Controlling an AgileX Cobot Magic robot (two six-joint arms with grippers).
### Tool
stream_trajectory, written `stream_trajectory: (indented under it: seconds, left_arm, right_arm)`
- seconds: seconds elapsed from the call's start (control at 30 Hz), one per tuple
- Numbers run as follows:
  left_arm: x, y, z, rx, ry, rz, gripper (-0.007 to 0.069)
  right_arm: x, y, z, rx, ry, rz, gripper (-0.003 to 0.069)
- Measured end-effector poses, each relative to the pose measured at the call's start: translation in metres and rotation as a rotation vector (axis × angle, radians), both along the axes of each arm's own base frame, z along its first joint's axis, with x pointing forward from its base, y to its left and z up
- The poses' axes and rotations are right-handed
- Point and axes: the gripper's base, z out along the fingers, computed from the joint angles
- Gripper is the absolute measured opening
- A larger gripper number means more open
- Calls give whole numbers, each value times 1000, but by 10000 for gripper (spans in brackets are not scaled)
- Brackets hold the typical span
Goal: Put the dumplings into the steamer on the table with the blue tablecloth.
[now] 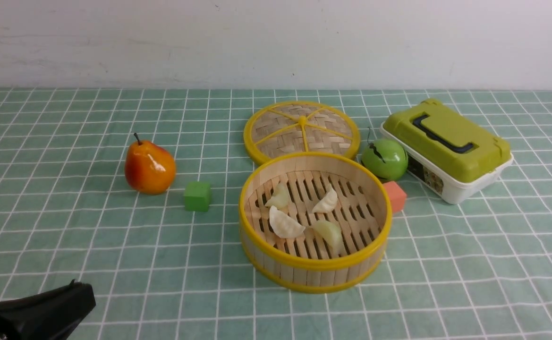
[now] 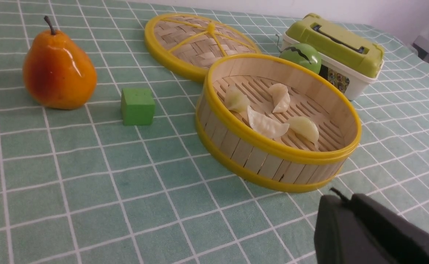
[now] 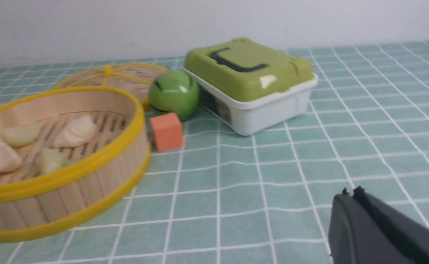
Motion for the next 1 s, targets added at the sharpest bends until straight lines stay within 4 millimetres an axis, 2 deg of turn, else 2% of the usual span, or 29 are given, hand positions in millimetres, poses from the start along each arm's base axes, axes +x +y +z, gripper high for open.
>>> stream_trajectory:
  seconds: [0.27, 0.47, 1.0]
  left_arm:
    - [0, 0, 0, 0, 0, 0, 39]
    - [0, 0, 0, 2, 3, -1, 39]
    - [0, 0, 0, 2, 3, -1, 47]
  right_arm:
    - [-5, -3, -15, 2, 129, -55, -22]
    - [-6, -3, -18, 5, 180, -55, -22]
    - [-7, -2, -18, 34, 187, -51, -15]
